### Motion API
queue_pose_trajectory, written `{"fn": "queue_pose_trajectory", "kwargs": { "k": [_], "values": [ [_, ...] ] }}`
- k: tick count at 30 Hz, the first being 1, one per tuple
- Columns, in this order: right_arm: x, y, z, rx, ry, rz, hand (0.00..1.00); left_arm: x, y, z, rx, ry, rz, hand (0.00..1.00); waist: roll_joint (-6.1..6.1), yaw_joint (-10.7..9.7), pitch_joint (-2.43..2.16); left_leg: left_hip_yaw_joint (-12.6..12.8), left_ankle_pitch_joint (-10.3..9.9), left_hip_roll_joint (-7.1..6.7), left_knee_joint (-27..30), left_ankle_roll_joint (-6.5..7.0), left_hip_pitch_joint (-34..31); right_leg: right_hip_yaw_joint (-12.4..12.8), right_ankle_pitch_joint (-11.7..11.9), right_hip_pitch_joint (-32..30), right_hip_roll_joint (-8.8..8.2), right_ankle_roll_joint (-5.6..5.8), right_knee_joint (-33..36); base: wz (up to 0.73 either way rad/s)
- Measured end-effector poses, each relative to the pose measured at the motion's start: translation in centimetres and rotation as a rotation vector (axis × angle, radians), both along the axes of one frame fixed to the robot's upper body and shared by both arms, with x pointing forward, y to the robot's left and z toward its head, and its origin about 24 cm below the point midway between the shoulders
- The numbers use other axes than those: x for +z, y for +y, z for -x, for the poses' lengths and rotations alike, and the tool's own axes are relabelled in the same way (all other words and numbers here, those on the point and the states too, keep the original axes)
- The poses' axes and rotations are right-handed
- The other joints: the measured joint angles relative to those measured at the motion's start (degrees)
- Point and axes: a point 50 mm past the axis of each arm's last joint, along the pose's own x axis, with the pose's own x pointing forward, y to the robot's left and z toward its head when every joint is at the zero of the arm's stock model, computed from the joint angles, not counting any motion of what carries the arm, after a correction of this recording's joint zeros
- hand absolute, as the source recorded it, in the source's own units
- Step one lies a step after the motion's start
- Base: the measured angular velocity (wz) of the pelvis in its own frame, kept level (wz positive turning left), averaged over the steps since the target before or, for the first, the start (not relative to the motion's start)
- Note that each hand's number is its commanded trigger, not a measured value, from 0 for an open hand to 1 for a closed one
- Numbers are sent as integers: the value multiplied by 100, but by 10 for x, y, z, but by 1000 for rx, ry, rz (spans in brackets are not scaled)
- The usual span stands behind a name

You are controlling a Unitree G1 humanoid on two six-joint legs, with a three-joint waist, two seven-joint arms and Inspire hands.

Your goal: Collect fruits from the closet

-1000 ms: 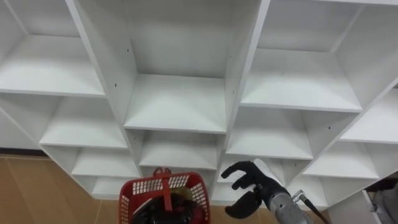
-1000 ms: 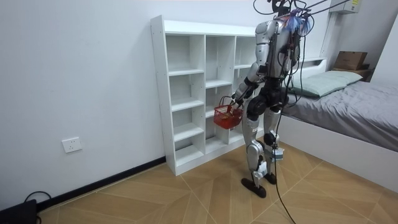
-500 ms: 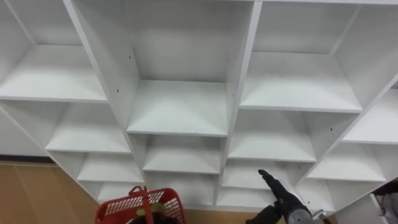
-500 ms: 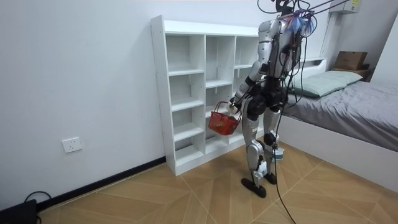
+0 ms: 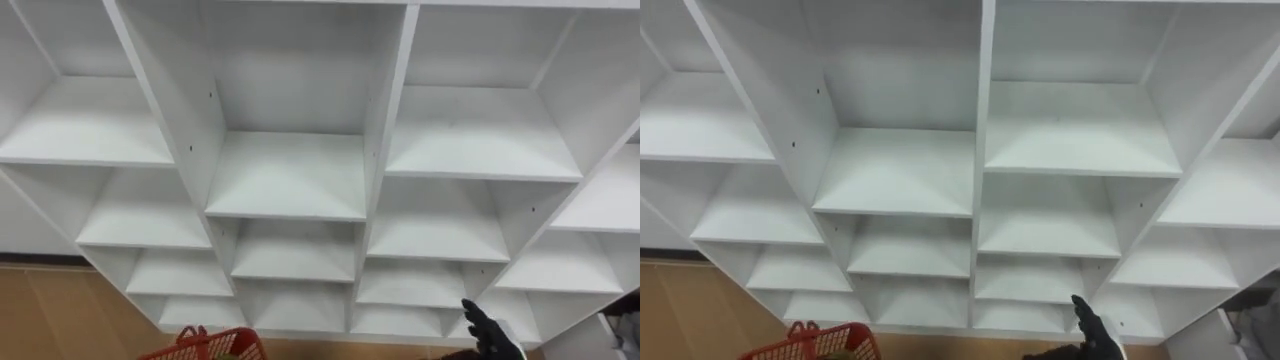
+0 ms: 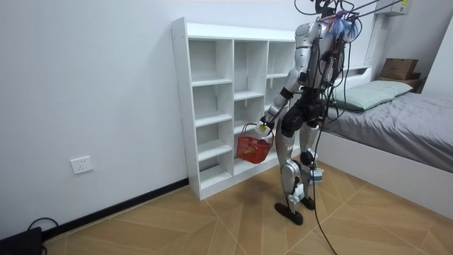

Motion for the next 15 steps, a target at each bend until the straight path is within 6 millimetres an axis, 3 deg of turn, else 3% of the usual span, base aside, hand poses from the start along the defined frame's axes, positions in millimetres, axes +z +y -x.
{"fn": "queue_pose_trajectory", "kwargs": {
  "k": [11,13,15],
  "values": [
    [-25,-15,71,-361,238,-168,0,-8,10,31,75,129,-70,100,132,-50,11,45,-17,5,-10,-4,16,-3,-4,5,0,4,7,0],
    [-27,-16,81,-405,269,-174,0,-10,11,38,57,161,-87,100,138,-64,42,25,-17,4,-17,-5,24,-4,-5,21,4,5,6,0],
    [-28,-17,89,-436,295,-181,0,-11,11,44,57,184,-95,100,143,-76,44,28,-17,2,-21,-5,30,-9,-4,31,6,6,-1,0]
  ]
}}
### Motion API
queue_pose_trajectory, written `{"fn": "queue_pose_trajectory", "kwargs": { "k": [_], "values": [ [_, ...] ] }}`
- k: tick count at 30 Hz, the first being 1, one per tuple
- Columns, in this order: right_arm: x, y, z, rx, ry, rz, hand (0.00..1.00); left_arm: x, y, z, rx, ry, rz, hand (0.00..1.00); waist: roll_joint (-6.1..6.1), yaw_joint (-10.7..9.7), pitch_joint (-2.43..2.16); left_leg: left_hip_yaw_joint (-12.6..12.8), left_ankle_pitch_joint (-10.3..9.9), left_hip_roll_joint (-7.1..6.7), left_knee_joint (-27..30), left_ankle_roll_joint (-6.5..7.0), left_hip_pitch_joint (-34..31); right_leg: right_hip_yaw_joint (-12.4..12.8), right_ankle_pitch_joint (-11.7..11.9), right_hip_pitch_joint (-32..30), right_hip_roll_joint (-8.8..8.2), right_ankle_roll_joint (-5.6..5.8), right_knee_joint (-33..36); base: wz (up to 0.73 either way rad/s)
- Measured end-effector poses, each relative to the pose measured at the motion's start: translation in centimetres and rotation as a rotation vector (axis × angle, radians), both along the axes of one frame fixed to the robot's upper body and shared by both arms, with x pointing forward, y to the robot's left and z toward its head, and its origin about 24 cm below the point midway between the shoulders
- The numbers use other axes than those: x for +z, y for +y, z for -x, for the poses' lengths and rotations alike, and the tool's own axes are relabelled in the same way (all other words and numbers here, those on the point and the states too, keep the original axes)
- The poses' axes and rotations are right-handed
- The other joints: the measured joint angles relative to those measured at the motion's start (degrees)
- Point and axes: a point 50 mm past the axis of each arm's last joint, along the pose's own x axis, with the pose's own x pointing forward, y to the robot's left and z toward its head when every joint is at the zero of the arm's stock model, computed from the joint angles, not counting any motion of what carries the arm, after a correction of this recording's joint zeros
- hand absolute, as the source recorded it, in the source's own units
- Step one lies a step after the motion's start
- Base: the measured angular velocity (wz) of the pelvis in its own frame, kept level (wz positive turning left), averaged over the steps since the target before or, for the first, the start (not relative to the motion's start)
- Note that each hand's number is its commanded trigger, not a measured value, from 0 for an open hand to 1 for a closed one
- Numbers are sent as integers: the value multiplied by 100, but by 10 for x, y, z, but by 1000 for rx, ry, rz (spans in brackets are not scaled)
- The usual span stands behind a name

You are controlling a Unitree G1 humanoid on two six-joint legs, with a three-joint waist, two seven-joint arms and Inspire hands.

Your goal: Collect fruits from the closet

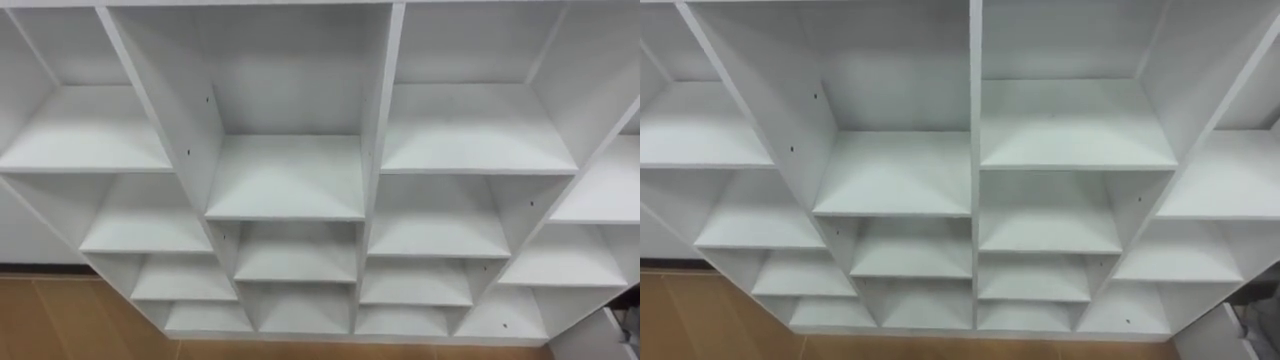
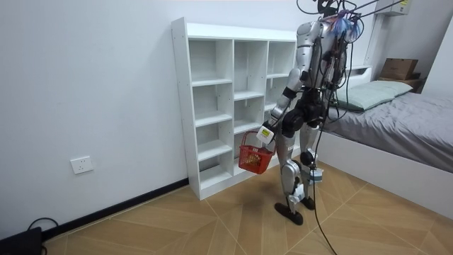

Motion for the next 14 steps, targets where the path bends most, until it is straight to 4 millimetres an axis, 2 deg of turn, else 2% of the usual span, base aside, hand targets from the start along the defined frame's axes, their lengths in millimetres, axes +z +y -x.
{"fn": "queue_pose_trajectory", "kwargs": {
  "k": [6,9,11,14],
  "values": [
    [-2,1,11,-57,43,-46,0,-1,1,4,-38,36,-43,100,0,17,13,-2,-9,1,-37,-3,93,19,-22,34,5,6,-30,0],
    [-3,3,12,-92,45,-62,0,-1,0,1,-91,47,-70,100,20,38,-2,3,-13,2,-54,-1,83,41,-20,22,16,6,-61,-1],
    [-3,4,12,-94,49,-66,0,-1,0,2,-111,58,-82,100,18,45,-39,15,-13,2,-65,-1,92,65,-18,15,20,7,-60,-5],
    [-3,4,10,-91,49,-73,0,-2,0,2,-113,60,-87,100,8,46,-48,57,-13,1,-67,-1,126,92,-18,42,22,8,-83,-6]
  ]
}}
